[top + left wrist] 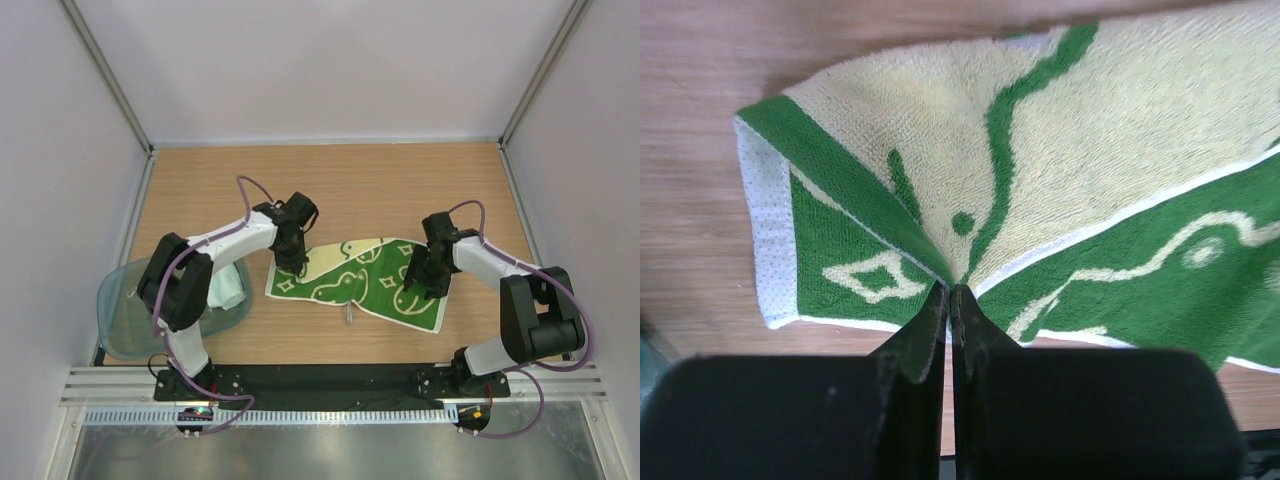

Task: Roll the towels
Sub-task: Flatten the towel

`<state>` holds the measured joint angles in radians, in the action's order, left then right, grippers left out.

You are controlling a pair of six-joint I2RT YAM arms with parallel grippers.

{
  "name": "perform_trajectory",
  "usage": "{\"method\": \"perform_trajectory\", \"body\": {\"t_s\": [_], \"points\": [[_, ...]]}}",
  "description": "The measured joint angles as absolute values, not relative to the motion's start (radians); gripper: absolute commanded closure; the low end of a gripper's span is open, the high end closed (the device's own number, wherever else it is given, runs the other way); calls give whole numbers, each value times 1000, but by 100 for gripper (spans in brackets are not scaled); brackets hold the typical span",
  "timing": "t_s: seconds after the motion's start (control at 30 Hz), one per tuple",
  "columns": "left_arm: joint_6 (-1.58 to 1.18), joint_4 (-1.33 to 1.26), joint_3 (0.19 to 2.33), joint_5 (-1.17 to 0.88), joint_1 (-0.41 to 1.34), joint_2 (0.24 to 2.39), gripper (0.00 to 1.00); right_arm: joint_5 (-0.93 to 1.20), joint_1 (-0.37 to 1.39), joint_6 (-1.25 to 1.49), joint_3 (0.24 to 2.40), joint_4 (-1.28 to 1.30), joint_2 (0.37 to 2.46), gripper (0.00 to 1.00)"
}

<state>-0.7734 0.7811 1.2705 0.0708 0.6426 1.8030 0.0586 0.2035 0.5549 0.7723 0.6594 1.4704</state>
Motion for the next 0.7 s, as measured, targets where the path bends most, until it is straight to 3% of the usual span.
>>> {"method": "perform_trajectory", "body": {"t_s": [0.33,0.5,0.53,0.57,0.63,0.7], "points": [[-784,740,1396,-60,374,1811,100,59,207,555,775,661,1473,38],[-834,684,1452,-181,260,1916,96,59,213,555,789,669,1485,38],[-842,674,1467,-202,248,1947,93,59,215,555,791,670,1487,38],[-854,668,1486,-222,237,1983,79,59,216,555,793,670,1488,38],[-868,654,1513,-252,221,2041,71,59,218,555,794,670,1489,38],[-881,645,1535,-281,203,2088,47,59,220,555,797,672,1491,38]]}}
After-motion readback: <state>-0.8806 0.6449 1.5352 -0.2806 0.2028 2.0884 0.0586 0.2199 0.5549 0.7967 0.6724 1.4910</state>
